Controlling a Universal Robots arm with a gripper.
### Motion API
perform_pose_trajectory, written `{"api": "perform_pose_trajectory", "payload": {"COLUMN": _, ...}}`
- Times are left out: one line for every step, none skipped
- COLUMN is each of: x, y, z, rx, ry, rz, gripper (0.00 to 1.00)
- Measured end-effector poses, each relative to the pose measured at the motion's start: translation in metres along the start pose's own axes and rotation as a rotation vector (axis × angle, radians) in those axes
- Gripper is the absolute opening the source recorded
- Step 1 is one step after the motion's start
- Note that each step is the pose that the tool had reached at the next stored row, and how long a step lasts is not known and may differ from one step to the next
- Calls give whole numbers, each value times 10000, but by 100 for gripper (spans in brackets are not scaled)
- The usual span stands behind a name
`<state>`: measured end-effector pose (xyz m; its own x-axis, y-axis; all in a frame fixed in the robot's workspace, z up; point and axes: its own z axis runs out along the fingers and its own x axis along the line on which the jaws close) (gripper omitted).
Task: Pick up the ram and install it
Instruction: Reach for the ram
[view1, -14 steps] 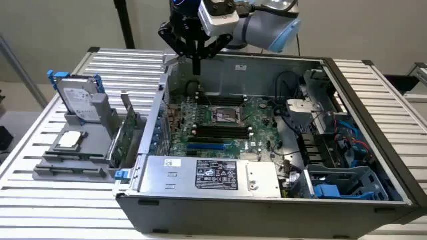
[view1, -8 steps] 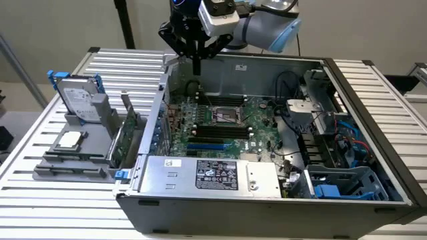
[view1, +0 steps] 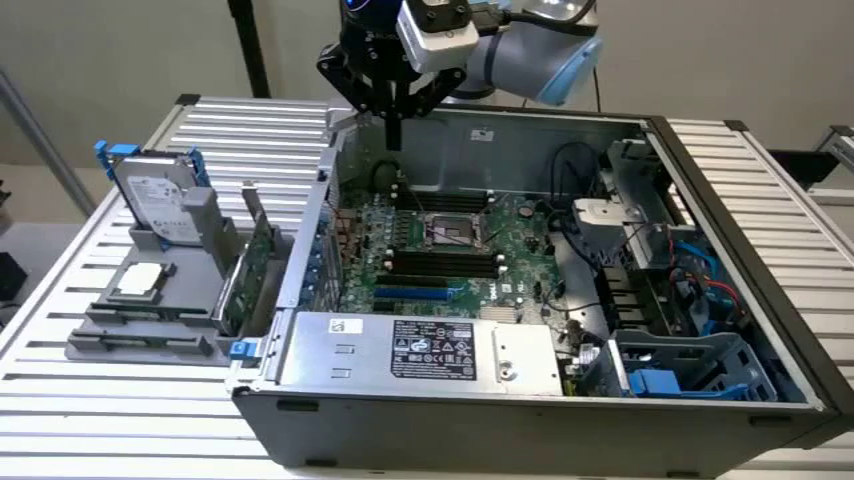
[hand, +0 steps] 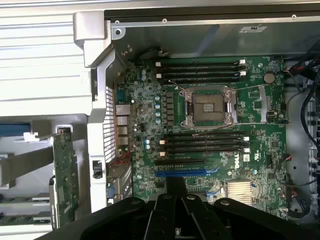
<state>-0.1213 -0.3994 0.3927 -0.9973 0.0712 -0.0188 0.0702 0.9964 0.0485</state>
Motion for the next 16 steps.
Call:
{"api": "perform_pose_trajectory", "payload": {"x": 4, "y": -10, "z": -1, "rx": 0, "ry": 0, "rz": -1, "gripper": 0}}
{"api": "perform_pose_trajectory", "payload": {"x": 18, "y": -25, "z": -1, "rx": 0, "ry": 1, "rz": 3, "gripper": 0}}
{"api": "perform_pose_trajectory", "payload": {"x": 38, "y": -42, "z": -2, "rx": -2, "ry": 3, "rz": 1, "gripper": 0}}
{"api": "perform_pose_trajectory", "payload": {"x": 65, "y": -60, "z": -3, "rx": -1, "ry": 6, "rz": 1, "gripper": 0}}
{"api": "perform_pose_trajectory", "payload": {"x": 95, "y": -78, "z": -5, "rx": -1, "ry": 8, "rz": 0, "gripper": 0}}
{"api": "perform_pose_trajectory", "payload": {"x": 126, "y": -95, "z": -6, "rx": -2, "ry": 8, "rz": 0, "gripper": 0}}
{"api": "perform_pose_trajectory", "payload": {"x": 165, "y": -115, "z": -8, "rx": 0, "ry": 9, "rz": 0, "gripper": 0}}
{"api": "perform_pose_trajectory", "payload": {"x": 203, "y": -134, "z": -9, "rx": -1, "ry": 8, "rz": 1, "gripper": 0}}
{"api": "perform_pose_trajectory", "payload": {"x": 241, "y": -153, "z": -11, "rx": -1, "ry": 8, "rz": 1, "gripper": 0}}
{"api": "perform_pose_trajectory", "payload": {"x": 280, "y": -172, "z": -12, "rx": -2, "ry": 8, "rz": 1, "gripper": 0}}
{"api": "perform_pose_trajectory", "payload": {"x": 321, "y": -192, "z": -13, "rx": -2, "ry": 8, "rz": 0, "gripper": 0}}
{"api": "perform_pose_trajectory", "payload": {"x": 361, "y": -211, "z": -15, "rx": -2, "ry": 8, "rz": 0, "gripper": 0}}
{"api": "perform_pose_trajectory", "payload": {"x": 401, "y": -231, "z": -16, "rx": -1, "ry": 8, "rz": 0, "gripper": 0}}
{"api": "perform_pose_trajectory", "payload": {"x": 444, "y": -251, "z": -18, "rx": -1, "ry": 8, "rz": 1, "gripper": 0}}
{"api": "perform_pose_trajectory", "payload": {"x": 484, "y": -270, "z": -19, "rx": -1, "ry": 8, "rz": 1, "gripper": 0}}
{"api": "perform_pose_trajectory", "payload": {"x": 526, "y": -289, "z": -21, "rx": -1, "ry": 8, "rz": 1, "gripper": 0}}
